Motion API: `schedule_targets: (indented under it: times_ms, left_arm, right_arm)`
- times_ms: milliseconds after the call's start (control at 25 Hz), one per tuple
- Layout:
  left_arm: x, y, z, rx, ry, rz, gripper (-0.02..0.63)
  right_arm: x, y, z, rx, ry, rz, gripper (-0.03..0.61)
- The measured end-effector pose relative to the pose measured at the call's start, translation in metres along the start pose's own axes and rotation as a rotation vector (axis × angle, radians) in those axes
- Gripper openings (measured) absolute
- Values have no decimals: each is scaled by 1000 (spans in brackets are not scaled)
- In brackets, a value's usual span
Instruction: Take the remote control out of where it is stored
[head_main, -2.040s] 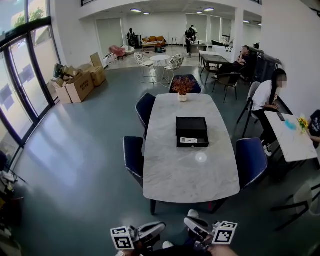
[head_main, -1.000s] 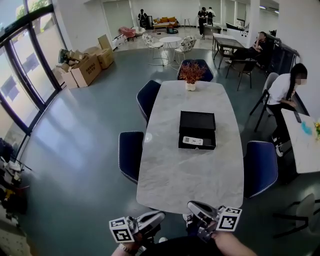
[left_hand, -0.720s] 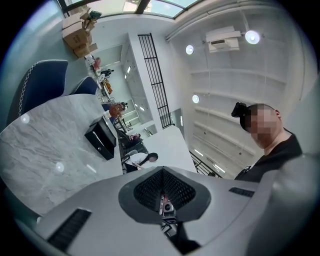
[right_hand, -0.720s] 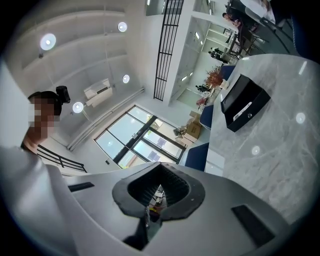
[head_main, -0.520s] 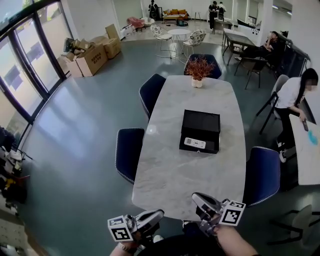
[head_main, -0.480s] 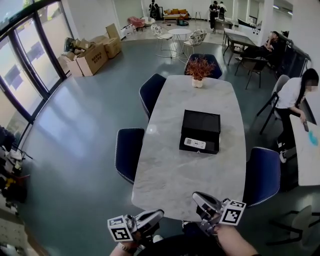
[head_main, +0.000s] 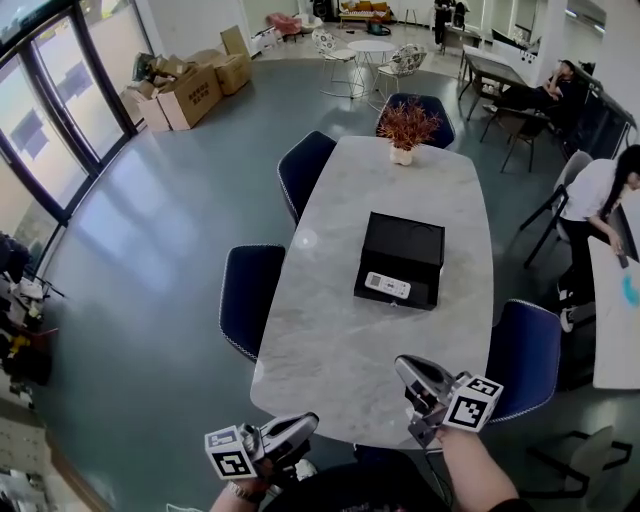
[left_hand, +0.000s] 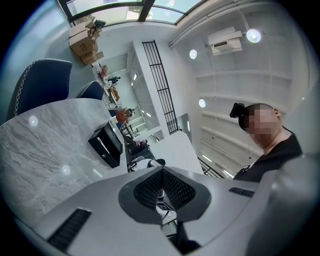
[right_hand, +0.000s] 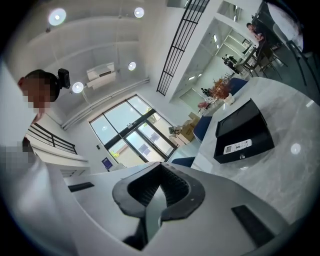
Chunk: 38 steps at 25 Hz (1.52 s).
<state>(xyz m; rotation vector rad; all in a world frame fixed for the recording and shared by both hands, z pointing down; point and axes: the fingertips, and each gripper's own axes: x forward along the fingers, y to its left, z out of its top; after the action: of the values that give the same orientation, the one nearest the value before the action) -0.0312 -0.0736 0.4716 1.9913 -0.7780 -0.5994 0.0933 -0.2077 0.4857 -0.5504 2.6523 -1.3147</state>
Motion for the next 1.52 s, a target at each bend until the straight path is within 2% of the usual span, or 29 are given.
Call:
schedule_targets:
  times_ms: [160,280,400,520,680,1000,1280,1480,1520]
  left_arm:
    - [4,6,4,23,-12,35,6]
    - [6,7,4,66,-1,72,6]
    - [9,10,-1,92,7,107,6]
    - [8,15,-5,82,-17,132,6]
    - [4,19,-5,66,-62,167,6]
    - [-6,19,-3,45,-131,220,6]
    - [-12,22,-10,28,-157,257,6]
    - [-15,23,-16,9,-182,273,6]
    - [-15,23,-17,7,-185,277,6]
  right_arm:
    - [6,-23,14,-44,32,-29,8]
    - [9,-46,22,-146,103,-76,8]
    - [17,-81,38,-277,218,-148,8]
    - [31,-123,58,-381,362,-221,8]
    - [54,-178,74,-488,544,-268,9]
    - [99,-247,85,-552,742,-340,9]
    - [113,-281,72,-527,909,-359,9]
    - [117,-294,61,-641,1031,-362,11]
    - [119,-295,59,-644,1046,-359,29]
